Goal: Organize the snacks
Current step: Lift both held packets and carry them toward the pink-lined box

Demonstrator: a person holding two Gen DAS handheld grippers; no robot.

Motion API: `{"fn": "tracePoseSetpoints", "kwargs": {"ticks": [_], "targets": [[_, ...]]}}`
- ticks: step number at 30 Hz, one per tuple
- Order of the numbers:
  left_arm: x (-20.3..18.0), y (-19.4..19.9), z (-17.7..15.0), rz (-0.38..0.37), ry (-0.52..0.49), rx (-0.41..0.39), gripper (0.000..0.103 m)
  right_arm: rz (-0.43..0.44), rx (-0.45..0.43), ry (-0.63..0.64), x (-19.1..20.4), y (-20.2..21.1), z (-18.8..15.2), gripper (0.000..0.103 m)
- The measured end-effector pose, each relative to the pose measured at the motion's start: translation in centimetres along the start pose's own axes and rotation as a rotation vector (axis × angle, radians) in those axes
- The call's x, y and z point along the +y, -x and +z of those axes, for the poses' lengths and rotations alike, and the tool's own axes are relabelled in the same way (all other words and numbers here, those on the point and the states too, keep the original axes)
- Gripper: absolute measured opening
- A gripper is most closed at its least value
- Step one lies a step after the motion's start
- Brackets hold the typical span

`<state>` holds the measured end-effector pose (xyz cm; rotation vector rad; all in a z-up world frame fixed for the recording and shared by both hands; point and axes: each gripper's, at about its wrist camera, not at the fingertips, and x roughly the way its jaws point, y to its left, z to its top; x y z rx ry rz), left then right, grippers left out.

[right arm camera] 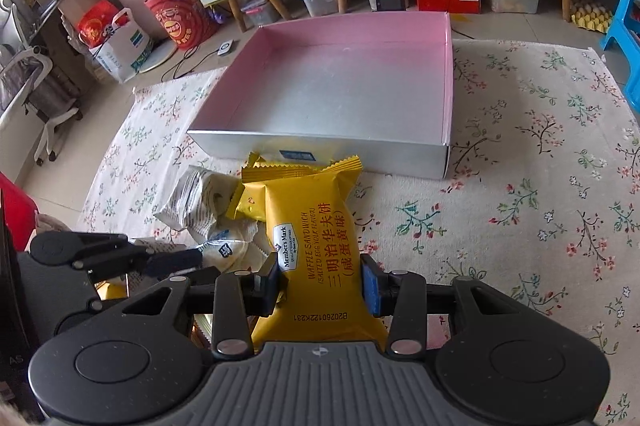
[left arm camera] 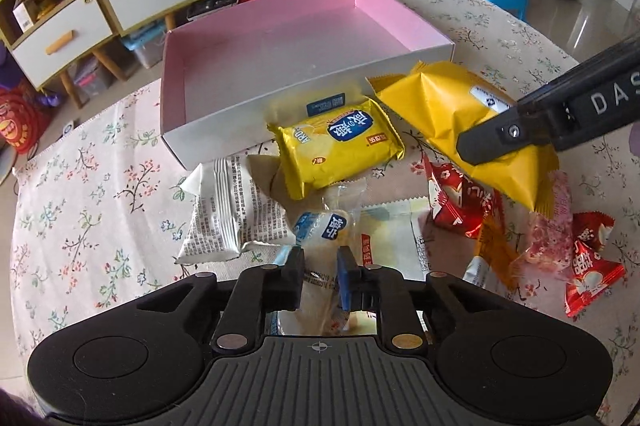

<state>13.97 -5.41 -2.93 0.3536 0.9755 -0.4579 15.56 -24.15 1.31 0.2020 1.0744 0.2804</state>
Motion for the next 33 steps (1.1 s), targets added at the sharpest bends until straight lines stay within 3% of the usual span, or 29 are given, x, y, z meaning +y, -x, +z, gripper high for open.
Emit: {"fn": "tracePoseSetpoints", "kwargs": {"ticks": [5,7,11,14,17,22,26,33], "targets": [[-0.4,0.0,-0.5,-0.025,-0.054,-0.016,0.049,-0.005,0.013,0.002,0.0,-0.2,-0.2,0.030],[-0.3,-0.1,-0.5,-0.023,-0.065,-0.024,0.051,-0.004,0.013,0.001,-0.1,-0.1,-0.2,0.030],[0.5,-0.3,-0.8,0.000,-0.059,-0.014,0.052,-0.001,0.015,-0.005,-0.3,-0.1,-0.2,0.030],[1.2,-0.4,-1.1,-0.017,-0.006,-0.018,0.052,-0.002,0.017,-0.004,-0.3,-0.1,-0.3,0.030],[1.1,-0.3,-1.4,-0.023,-0.018,-0.032,0.052,-0.004,0.020,-0.004,-0.3,-0.2,-0.4,0.030],[2.3,-0.4,-2.1,-0.088,0.045,-0.028,0.050,-0.004,0.022,-0.005,-0.2,-0.1,-0.5,0.030],[1.7,-0.5,-2.7,-0.055,-0.034,-0.014,0.039,0.000,0.026,-0.003,-0.1,0.0,-0.8,0.030],[0.8,0.2,-3.2,-0.004,-0.008,-0.044,0.027,-0.005,0.019,0.006,-0.1,0.4,-1.4,0.030]]}}
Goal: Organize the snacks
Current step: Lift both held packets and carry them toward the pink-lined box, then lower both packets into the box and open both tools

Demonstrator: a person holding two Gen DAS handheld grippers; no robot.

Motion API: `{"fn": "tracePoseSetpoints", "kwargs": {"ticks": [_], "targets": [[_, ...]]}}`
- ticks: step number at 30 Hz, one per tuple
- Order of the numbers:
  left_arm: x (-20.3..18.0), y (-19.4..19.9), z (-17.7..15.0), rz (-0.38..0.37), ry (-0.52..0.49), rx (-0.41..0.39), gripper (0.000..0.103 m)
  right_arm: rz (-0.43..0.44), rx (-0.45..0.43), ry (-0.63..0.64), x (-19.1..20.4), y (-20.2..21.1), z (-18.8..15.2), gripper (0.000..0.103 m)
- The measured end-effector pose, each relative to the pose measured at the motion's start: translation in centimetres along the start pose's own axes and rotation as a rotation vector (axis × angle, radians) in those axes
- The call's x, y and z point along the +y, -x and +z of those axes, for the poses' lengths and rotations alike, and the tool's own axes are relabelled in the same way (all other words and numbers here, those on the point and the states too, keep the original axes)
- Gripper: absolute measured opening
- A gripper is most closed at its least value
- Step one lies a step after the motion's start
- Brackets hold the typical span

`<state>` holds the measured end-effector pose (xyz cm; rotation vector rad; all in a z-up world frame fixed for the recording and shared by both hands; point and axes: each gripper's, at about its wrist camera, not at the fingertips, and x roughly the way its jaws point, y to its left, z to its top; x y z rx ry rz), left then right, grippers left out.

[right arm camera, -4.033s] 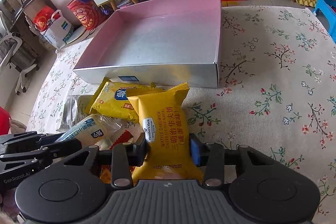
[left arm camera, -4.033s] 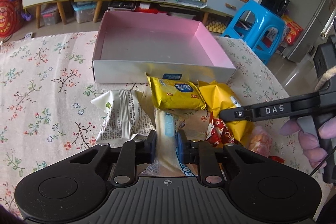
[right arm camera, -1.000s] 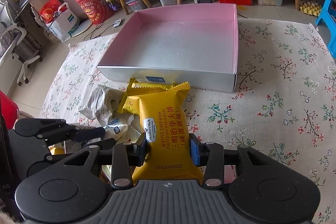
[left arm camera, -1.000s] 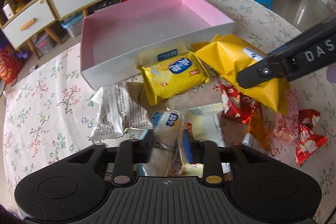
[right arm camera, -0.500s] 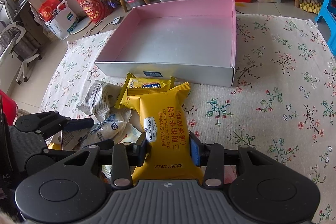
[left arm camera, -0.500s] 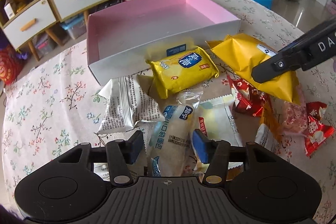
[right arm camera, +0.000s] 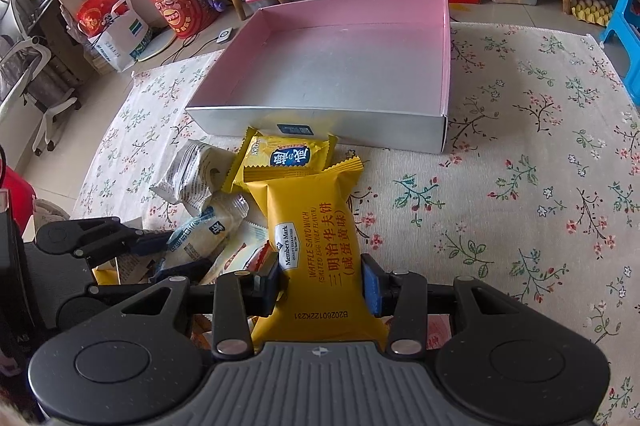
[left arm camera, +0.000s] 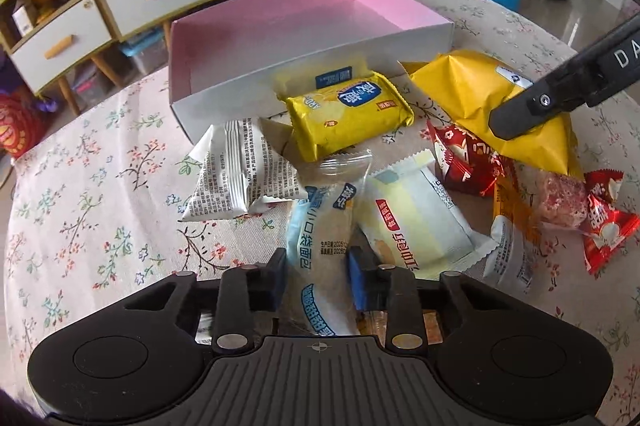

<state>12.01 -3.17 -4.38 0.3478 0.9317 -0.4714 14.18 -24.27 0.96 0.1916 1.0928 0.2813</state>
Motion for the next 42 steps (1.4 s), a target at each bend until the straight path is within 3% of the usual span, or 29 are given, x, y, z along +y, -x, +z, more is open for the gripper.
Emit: {"fn": "tracePoseSetpoints", "kwargs": {"ticks": [7,19,22,24,26,29,35,42], "targets": [[0.7,1.0,0.2,-0.028,0.092,-0.011,0.024,0.003,-0.022,-0.005,-0.1,0.6,0.2,0.030],[0.8,3.9,2.3,-0.065,0.118,-0.096,0.023,0.017,-0.060,-0.037,-0.8,1.3,1.2,0.024],[0.8,3.6,2.4,-0.064,0.126,-0.086,0.023,0.008,-0.035,-0.016,-0.6,0.5,1.0,0.028],[0.8,3.3,2.3,-0.062,0.131,-0.073,0.023,-0.006,-0.028,-0.009,-0.5,-0.1,0.9,0.047],[0.8,3.0,2.2,-0.060,0.135,-0.063,0.023,-0.025,-0.028,0.007,-0.3,-0.6,1.0,0.049],[0.7,2.9,2.1,-0.056,0.137,-0.055,0.023,-0.054,-0.003,0.013,-0.4,-1.8,1.0,0.047],[0.7,2.9,1.8,-0.044,0.135,-0.050,0.023,-0.109,0.020,0.046,-0.1,-3.4,0.4,0.031],[1.1,3.6,2.3,-0.033,0.145,-0.075,0.023,-0.088,-0.027,0.080,0.8,-1.5,0.5,0.028]]}}
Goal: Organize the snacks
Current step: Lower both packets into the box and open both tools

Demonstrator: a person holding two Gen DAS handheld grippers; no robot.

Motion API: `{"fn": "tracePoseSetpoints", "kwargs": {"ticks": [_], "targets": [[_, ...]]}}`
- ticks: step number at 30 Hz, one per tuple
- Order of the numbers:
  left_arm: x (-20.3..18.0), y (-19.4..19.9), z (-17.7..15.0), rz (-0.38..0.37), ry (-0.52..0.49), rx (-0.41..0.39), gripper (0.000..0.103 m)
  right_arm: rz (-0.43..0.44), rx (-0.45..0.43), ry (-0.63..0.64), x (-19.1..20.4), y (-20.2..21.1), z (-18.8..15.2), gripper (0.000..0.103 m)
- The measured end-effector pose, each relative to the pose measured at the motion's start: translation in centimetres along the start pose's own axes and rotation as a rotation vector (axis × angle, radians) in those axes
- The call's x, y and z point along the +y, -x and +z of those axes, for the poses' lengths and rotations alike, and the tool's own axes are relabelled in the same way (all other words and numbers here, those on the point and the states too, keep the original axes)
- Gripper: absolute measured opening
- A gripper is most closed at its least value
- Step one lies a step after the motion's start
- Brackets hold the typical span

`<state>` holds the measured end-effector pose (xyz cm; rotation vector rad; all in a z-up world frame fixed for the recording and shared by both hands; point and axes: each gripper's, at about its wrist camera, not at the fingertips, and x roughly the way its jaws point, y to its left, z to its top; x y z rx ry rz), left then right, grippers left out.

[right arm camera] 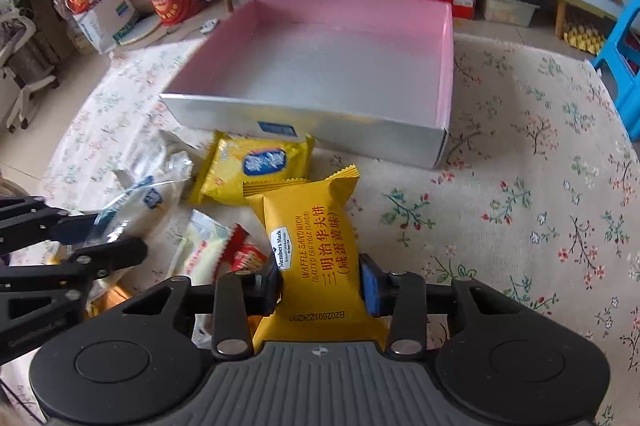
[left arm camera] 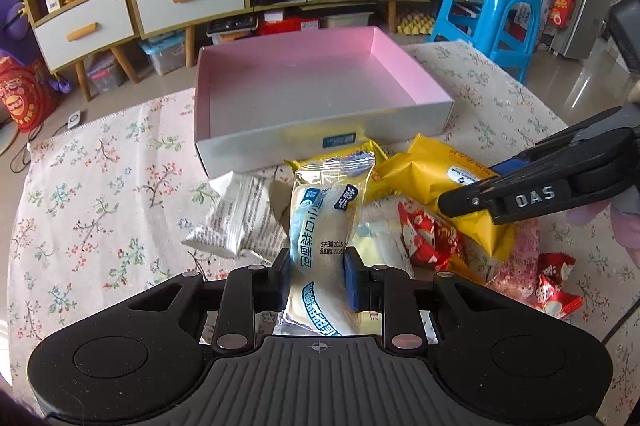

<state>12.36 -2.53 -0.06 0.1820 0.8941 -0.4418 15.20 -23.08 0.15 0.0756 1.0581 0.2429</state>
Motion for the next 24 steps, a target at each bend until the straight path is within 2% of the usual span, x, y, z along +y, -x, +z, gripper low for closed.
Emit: {"fn": "tracePoseSetpoints", "kwargs": {"ticks": [6,11,18,24], "targets": [[0.5,0.8,1.8,0.014,0.016,-0.046,0.023,0.031,-0.076,-0.057,-0.9,2.9,1.5,0.028],[1.1,0.4,4.8,0.045,0.016,-0.098,0.023,0.056,-0.140,-0.141,-2.3,3.3,4.5,0.028],[2.5,-3.5,9.1,0.094,0.036,-0.176,0.024,0.037,-0.218,-0.176,-3.7,1.0,7.3,0.028],[3.7,-8.4,10.2,0.146,0.037,-0.194,0.024,-0.001,-0.254,-0.165,-5.1,-1.4,8.2,0.028]]}}
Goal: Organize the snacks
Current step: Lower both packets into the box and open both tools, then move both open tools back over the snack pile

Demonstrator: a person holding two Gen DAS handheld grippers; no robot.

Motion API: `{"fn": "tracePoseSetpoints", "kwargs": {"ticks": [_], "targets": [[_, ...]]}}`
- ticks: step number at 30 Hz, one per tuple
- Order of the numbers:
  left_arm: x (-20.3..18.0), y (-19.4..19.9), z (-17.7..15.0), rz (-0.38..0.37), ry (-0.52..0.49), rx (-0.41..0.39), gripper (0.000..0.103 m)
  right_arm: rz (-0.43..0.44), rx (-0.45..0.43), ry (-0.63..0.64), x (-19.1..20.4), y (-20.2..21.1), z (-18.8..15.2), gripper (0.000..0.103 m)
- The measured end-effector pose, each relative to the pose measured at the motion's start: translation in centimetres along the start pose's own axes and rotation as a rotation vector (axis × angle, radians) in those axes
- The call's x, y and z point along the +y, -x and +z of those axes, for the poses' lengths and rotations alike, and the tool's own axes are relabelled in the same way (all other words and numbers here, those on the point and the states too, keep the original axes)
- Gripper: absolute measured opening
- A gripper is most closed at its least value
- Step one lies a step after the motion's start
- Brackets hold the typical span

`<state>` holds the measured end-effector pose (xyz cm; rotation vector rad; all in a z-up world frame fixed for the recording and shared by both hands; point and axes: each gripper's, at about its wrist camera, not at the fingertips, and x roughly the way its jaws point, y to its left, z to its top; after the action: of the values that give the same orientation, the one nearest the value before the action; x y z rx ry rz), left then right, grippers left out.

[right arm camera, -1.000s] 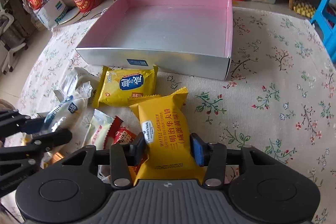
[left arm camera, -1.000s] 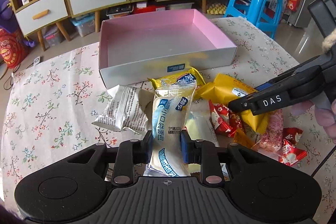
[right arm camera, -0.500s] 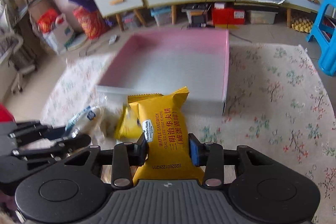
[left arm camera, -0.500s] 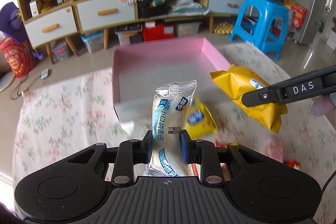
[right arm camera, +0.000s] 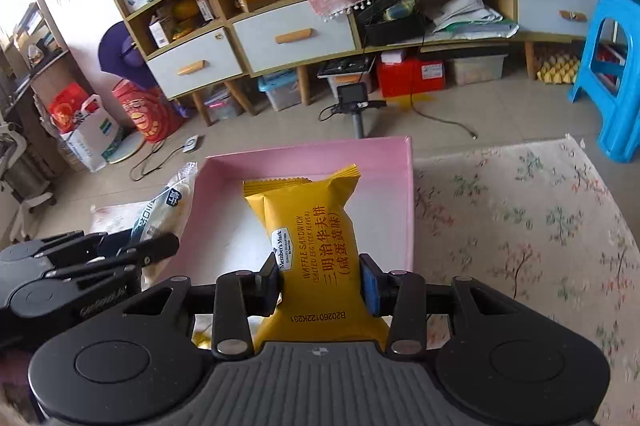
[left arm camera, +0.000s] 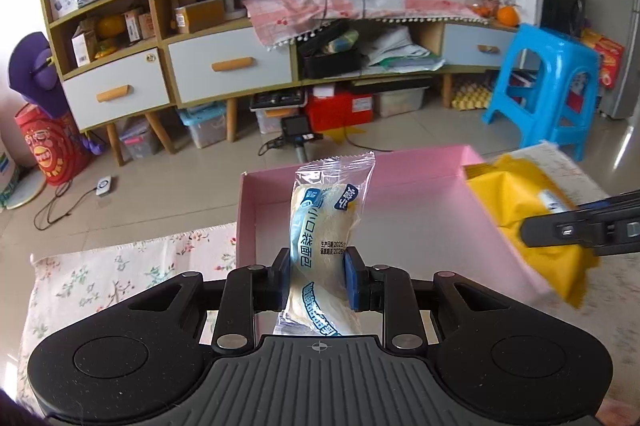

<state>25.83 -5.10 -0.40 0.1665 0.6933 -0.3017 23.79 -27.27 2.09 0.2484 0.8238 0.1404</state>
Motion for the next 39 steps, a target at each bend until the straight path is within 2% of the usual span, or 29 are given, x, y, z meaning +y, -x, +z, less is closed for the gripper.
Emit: {"fn": "tracePoseSetpoints", "kwargs": {"ticks": [6,8,12,21,25,27,30,32,35,39], "targets": [[0.5,-2.5,-2.1,0.051,-0.022,0.048,0.024,-0.021,0.028,-0.003,-1.0,-2.5,-0.6,0.029],[0.8,-2.5,-2.8,0.045,-0.016,0.060,0.025,-0.019,0.031,0.014,-0.9,-2.8,-0.9,0.029],[0.1,-1.8,-3.4,0.081,-0.029,0.067,0.025,-0.018,0.040,0.040,-0.3,-2.8,-1.1,0.030],[0.5,-0.7,-4.1,0.087,0.009,0.139,0.026,-0.038,0.064,0.082,0.8,-2.3,-1.8,0.033],[0.9,-0.2,-4.3,0.070,0.008,0.121,0.028,-0.039,0.053,0.092,1.3,-1.7,-1.8,0.034],[1.0,0.3,-4.2,0.051,0.003,0.103,0.029,-0.038,0.045,0.092,1.5,-1.1,-1.7,0.040],[1.0,1.3,-4.0,0.027,0.005,0.082,0.044,-0.047,0.027,0.095,1.8,0.0,-1.4,0.052],[0.8,2.1,-3.7,0.016,0.006,0.060,0.059,-0.054,0.015,0.093,2.0,0.7,-1.3,0.059],[0.6,3.3,-3.3,-0.001,0.015,0.051,0.067,-0.060,-0.002,0.084,2.0,1.9,-1.3,0.068],[0.3,4.9,-3.1,-0.019,0.021,0.043,0.075,-0.062,-0.019,0.078,2.1,3.4,-1.6,0.075]]}}
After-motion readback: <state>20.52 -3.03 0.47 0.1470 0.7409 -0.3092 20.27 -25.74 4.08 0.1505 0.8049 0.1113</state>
